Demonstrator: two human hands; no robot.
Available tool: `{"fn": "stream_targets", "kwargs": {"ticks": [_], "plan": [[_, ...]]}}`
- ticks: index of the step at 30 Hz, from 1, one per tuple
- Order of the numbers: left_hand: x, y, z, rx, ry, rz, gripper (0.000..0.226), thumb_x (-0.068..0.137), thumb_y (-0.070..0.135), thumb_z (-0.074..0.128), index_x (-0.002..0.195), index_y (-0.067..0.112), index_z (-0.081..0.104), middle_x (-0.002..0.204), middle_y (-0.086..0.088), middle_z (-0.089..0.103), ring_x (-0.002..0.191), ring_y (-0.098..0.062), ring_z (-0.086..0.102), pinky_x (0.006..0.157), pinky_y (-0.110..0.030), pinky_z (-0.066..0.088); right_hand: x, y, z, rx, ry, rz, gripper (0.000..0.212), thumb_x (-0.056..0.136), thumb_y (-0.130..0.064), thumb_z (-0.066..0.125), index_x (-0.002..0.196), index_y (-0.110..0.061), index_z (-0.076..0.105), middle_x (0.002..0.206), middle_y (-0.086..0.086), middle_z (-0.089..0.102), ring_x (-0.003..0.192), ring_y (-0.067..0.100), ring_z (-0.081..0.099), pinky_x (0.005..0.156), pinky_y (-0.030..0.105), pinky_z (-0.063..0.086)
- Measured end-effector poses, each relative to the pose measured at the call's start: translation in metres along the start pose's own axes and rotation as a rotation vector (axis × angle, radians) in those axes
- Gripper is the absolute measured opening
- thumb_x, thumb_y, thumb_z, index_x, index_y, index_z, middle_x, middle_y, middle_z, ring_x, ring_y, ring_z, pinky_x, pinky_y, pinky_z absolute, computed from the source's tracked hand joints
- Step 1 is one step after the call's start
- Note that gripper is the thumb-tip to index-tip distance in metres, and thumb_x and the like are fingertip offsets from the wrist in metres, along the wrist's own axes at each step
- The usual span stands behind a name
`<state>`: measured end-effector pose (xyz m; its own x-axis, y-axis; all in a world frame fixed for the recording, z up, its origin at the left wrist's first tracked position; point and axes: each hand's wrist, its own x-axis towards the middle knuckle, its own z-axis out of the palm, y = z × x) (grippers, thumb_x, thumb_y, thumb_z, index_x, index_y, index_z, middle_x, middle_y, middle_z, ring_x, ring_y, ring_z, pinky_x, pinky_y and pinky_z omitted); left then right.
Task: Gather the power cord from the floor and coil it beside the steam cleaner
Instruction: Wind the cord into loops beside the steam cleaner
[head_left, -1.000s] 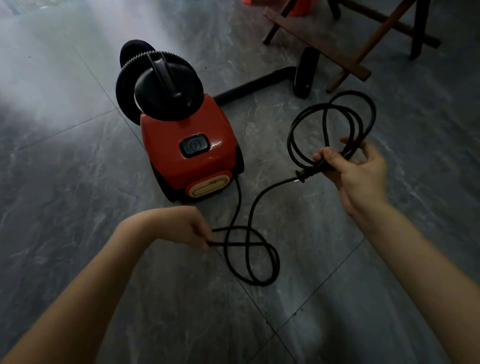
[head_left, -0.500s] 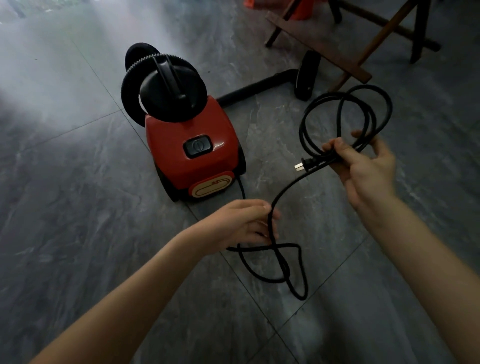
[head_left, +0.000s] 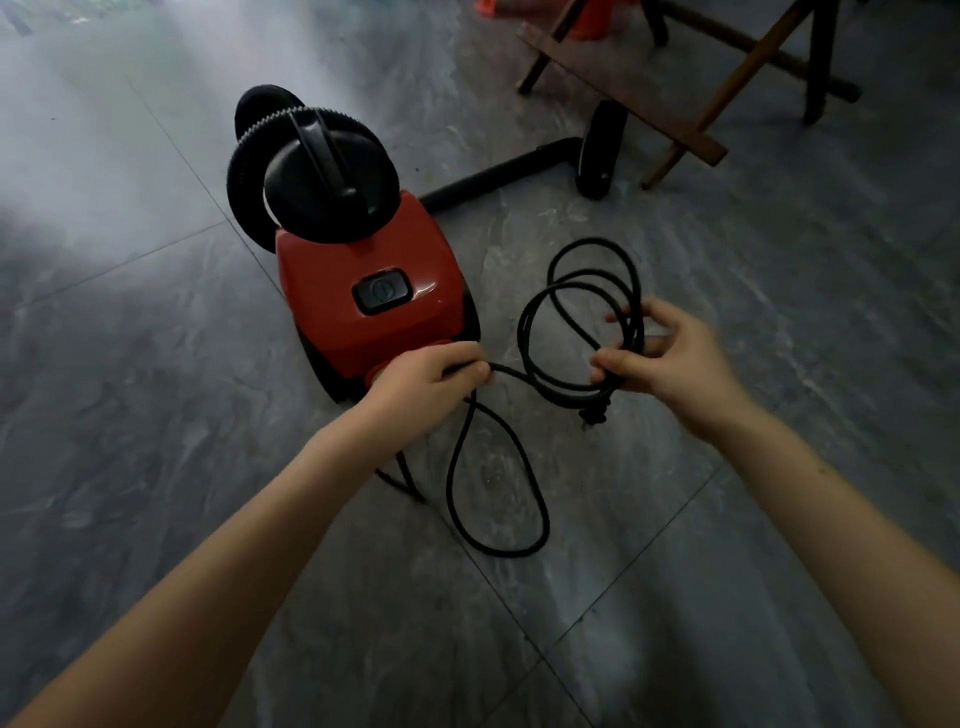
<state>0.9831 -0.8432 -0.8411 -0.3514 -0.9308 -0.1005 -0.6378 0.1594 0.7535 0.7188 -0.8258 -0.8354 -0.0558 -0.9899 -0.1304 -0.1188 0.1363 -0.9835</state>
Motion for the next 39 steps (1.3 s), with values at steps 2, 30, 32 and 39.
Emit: {"fn": "stream_targets", "kwargs": {"ticks": [2,30,32,39], "plan": [[0.002,0.004,-0.004,0.029,-0.002,0.037,0.016,0.097,0.028,0.056,0.101,0.027,0.072,0.100,0.013,0.069,0.087,0.000,0.059,0.078,-0.017,0.044,-0.002,-0.001,0.002,0.019,-0.094,0.043,0.035,0.083,0.007,0.071,0.112,-0.009,0.060,0.075,0.015,0.073,0.065,0.024,0.074,0.062,0.032,0.059],[-0.001,-0.001,0.017,0.032,0.249,0.167,0.022,0.084,0.017,0.073,0.091,0.016,0.052,0.090,0.004,0.054,0.084,-0.015,0.049,0.070,-0.020,0.040,-0.007,-0.007,0.056,0.522,0.190,0.108,0.025,0.103,0.002,0.030,0.103,-0.013,0.049,0.076,0.004,0.046,0.044,0.001,0.039,0.046,0.017,0.038],[-0.009,0.001,0.023,0.151,0.377,0.262,0.025,0.079,0.013,0.075,0.092,0.011,0.055,0.095,0.000,0.050,0.089,-0.018,0.043,0.076,-0.021,0.037,-0.009,-0.006,0.058,0.531,0.196,0.104,0.026,0.102,0.002,0.029,0.103,-0.014,0.049,0.076,0.003,0.046,0.044,0.001,0.039,0.046,0.017,0.038],[-0.044,0.015,0.060,-0.710,0.020,-0.300,0.041,0.093,0.046,0.054,0.087,0.011,0.074,0.077,-0.008,0.075,0.069,-0.022,0.070,0.063,-0.032,0.056,-0.010,-0.006,0.061,0.548,0.205,0.107,0.025,0.102,0.003,0.029,0.103,-0.013,0.048,0.076,0.003,0.045,0.044,0.001,0.038,0.047,0.017,0.038]]}}
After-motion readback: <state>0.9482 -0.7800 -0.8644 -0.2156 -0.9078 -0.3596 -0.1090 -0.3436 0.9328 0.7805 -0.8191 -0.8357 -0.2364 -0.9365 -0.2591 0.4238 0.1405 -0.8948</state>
